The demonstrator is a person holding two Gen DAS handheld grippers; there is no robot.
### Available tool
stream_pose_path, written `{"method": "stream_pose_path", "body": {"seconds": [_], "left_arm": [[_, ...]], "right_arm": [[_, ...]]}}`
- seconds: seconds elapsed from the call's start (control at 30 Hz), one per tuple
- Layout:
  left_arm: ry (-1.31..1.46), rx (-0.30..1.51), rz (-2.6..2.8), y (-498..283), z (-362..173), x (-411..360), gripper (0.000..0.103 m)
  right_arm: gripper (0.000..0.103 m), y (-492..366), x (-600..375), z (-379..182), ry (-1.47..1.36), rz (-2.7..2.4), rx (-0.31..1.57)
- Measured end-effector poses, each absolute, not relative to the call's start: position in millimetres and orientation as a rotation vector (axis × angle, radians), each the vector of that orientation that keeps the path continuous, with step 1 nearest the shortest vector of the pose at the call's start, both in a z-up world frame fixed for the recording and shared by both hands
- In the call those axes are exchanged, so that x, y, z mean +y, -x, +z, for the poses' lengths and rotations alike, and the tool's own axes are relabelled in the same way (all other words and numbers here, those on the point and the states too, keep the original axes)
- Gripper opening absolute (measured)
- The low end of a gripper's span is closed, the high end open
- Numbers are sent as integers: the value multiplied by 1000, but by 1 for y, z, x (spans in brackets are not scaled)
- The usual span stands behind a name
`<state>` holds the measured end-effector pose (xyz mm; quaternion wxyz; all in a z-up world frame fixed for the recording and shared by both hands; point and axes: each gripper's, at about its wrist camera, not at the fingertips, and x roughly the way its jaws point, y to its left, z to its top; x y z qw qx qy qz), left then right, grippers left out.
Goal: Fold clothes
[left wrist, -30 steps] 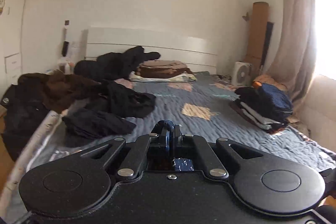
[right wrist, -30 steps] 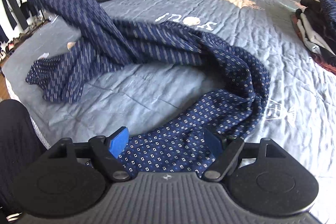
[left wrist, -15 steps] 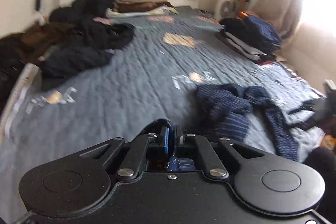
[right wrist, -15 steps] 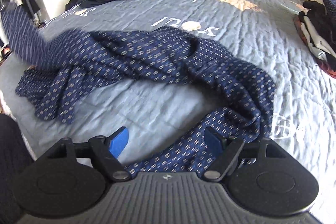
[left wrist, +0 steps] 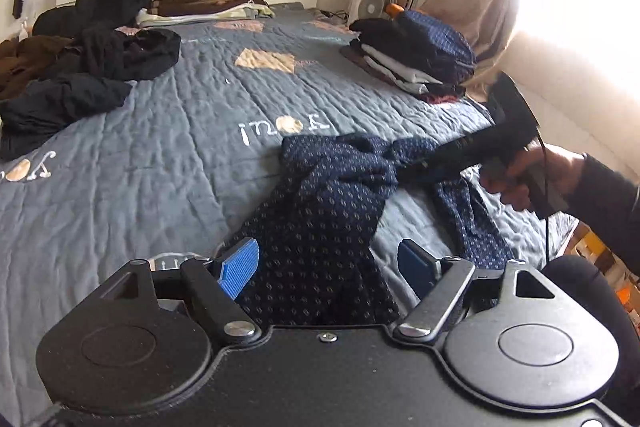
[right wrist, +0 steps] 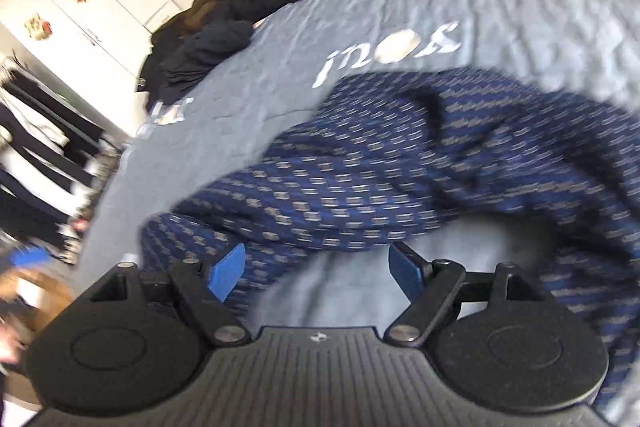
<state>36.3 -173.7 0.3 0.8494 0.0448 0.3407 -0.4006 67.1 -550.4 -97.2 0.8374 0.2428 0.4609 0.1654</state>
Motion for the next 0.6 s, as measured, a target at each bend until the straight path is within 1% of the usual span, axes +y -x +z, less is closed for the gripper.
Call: {"method": "stream_pose_path", "body": {"seconds": [0.1,0.2,0.4,0.5,0.53,0.57,0.6], "left_arm": [[-69,747,-843,-29,-12,-175,76],[-164,764,-851,-15,-31,-191,76],[-489,756,-897,19,-79,-251,76],[-542,783,-872,12,-107,-273,76],[-562,790,-843,8,-116,-277,71],[-582,796,-813,4,-124,-281,62],[-610,799,-776,1,-131,-282,37]], "right_arm": [[78,-82,-546,-111,-670,357,1031],[78,-92,-541,-125,-761,346,1057],[78,-111,-537,-120,-787,284,1000],[77,-122,-538,-113,-770,250,985],[76,-125,-539,-112,-765,243,974],[75,-127,-540,-110,-765,235,958],[69,-130,-541,-109,-767,227,936]]}}
